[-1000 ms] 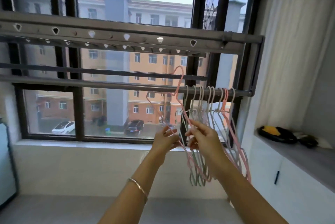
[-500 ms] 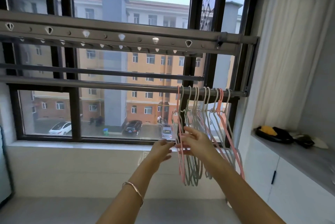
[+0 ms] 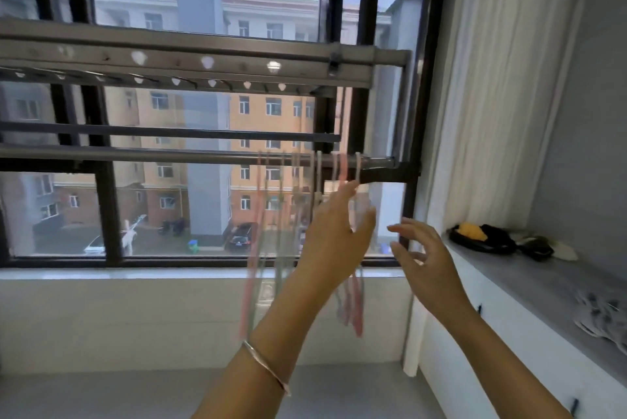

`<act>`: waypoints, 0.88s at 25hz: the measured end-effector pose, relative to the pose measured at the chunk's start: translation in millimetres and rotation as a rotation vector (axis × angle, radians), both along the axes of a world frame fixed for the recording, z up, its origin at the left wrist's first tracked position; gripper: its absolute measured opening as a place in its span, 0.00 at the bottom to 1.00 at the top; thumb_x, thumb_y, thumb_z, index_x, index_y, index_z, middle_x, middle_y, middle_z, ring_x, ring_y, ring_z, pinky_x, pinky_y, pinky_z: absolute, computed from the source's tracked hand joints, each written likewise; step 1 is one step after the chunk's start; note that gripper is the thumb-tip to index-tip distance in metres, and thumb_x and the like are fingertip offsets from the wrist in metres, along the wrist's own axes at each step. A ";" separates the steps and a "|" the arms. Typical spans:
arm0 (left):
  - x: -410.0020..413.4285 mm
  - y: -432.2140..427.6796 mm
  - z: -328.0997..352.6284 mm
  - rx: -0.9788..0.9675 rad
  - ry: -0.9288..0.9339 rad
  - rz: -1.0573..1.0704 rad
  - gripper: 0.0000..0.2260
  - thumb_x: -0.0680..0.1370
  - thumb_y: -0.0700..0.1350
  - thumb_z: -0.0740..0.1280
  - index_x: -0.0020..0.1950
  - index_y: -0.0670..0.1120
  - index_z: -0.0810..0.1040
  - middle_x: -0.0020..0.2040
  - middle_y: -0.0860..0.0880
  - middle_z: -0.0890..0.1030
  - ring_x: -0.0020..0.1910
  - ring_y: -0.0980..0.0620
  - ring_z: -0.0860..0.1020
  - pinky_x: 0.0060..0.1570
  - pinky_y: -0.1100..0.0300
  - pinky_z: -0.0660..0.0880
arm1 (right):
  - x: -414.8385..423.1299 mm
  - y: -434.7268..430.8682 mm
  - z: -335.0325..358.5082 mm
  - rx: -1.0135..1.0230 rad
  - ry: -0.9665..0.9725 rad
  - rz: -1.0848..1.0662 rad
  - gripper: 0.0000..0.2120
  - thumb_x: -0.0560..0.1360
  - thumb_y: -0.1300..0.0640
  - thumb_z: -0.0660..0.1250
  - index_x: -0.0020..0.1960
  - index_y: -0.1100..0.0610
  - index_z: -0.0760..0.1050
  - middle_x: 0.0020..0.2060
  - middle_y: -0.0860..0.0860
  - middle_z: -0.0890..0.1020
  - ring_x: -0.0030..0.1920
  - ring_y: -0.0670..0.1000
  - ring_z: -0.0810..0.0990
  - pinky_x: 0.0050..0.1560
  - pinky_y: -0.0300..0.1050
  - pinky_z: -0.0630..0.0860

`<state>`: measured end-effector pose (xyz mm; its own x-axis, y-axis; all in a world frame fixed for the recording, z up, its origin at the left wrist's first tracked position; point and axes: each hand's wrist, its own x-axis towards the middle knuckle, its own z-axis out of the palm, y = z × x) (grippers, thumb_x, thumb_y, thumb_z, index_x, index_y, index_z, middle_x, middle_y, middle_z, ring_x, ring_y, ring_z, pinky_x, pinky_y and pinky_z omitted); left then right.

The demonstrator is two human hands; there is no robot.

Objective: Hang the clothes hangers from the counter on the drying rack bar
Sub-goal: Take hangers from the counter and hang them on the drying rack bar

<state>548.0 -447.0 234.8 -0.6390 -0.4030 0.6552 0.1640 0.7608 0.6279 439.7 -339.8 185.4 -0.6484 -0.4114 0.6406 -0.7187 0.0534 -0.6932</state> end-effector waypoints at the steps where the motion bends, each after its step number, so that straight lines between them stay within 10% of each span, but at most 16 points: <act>1: -21.8 18.1 -4.5 -0.007 -0.013 -0.032 0.21 0.80 0.53 0.59 0.73 0.54 0.61 0.71 0.54 0.68 0.70 0.54 0.66 0.65 0.59 0.64 | -18.4 23.1 -2.6 -0.010 -0.002 -0.035 0.11 0.76 0.59 0.64 0.57 0.47 0.73 0.65 0.47 0.70 0.62 0.44 0.70 0.49 0.26 0.69; 5: -115.4 95.9 -32.8 0.030 -0.138 -0.162 0.22 0.80 0.52 0.60 0.74 0.52 0.60 0.73 0.53 0.65 0.70 0.53 0.65 0.66 0.60 0.64 | -95.8 129.9 -18.7 -0.027 -0.028 -0.210 0.20 0.76 0.59 0.64 0.66 0.47 0.68 0.70 0.43 0.62 0.68 0.43 0.64 0.61 0.44 0.71; 16: -356.1 286.1 -132.0 -0.031 -0.439 -0.508 0.31 0.79 0.54 0.61 0.77 0.48 0.52 0.77 0.51 0.56 0.74 0.48 0.57 0.70 0.55 0.60 | -255.4 368.6 -94.2 0.090 -0.209 -0.792 0.27 0.74 0.57 0.67 0.71 0.55 0.64 0.76 0.53 0.51 0.75 0.52 0.51 0.72 0.49 0.57; 22: -478.7 373.8 -188.7 -0.124 -0.601 -0.843 0.33 0.78 0.58 0.61 0.77 0.47 0.52 0.76 0.49 0.58 0.75 0.48 0.58 0.72 0.52 0.60 | -327.0 414.4 -168.5 0.011 -0.249 -1.116 0.20 0.73 0.62 0.67 0.63 0.54 0.69 0.64 0.53 0.69 0.67 0.53 0.66 0.70 0.44 0.60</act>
<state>69.3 -73.2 46.2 -0.9163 0.3741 0.1426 0.3588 0.6090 0.7074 112.7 74.6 16.9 -0.7642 0.4688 0.4430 -0.1096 0.5825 -0.8054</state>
